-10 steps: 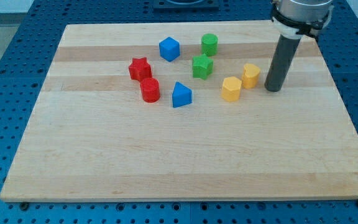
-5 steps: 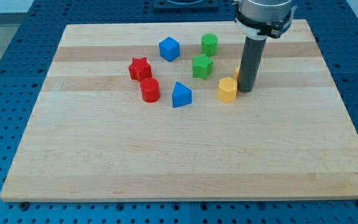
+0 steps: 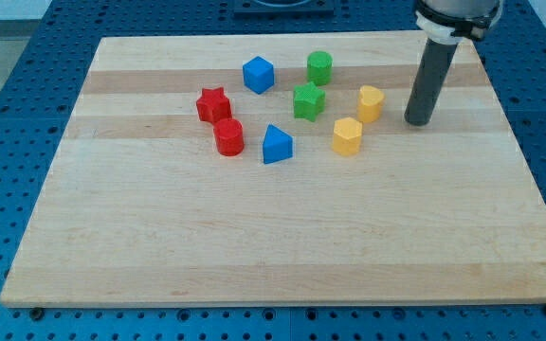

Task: Move the heart diagonal to the hexagon

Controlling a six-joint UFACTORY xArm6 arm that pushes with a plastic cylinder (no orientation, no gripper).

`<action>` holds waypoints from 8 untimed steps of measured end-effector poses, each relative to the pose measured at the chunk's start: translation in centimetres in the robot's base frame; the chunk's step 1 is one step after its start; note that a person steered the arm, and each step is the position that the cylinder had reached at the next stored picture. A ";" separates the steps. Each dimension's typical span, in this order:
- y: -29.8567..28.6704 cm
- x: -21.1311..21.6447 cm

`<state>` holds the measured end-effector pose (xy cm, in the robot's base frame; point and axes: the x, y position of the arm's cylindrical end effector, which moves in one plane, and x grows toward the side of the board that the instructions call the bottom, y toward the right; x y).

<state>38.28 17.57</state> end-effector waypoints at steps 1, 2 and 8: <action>-0.8 0.0; -2.7 0.0; -7.4 0.4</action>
<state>38.73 10.16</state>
